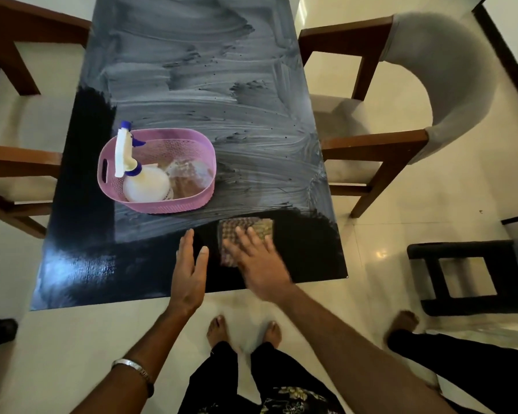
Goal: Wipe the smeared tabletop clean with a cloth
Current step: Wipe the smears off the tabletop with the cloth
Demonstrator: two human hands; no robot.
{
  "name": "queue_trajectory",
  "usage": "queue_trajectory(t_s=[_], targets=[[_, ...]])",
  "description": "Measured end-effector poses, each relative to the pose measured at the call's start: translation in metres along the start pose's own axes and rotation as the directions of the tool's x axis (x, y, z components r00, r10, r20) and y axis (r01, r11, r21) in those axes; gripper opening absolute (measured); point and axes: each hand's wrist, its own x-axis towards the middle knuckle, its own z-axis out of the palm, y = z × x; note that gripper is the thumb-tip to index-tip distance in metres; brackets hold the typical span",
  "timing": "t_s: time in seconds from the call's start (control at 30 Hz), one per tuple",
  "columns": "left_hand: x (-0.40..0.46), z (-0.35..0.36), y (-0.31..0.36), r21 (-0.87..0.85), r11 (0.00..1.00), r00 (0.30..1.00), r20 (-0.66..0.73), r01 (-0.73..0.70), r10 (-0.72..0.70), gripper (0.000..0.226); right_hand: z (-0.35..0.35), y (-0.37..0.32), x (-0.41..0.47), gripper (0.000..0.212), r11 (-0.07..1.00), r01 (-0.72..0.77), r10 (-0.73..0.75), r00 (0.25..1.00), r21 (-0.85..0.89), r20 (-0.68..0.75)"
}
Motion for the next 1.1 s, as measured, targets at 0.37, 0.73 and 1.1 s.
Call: queue_trajectory(t_s=[0.37, 0.73, 1.1], targets=[[0.008, 0.061, 0.028, -0.060, 0.996, 0.997, 0.029, 0.069, -0.067, 0.071, -0.031, 0.151, -0.016, 0.066, 0.888, -0.439, 0.454, 0.884, 0.135, -0.112], [0.016, 0.096, 0.038, -0.093, 0.995, 0.988, -0.141, 0.044, -0.057, 0.052, 0.005, 0.098, -0.049, 0.071, 0.870, 0.478, -0.452, 0.871, -0.120, 0.194], [0.003, 0.131, 0.049, -0.132, 0.990, 0.988, -0.141, 0.051, -0.070, 0.061, -0.080, 0.231, 0.034, 0.063, 1.000, -0.025, 0.025, 0.999, 0.002, 0.030]])
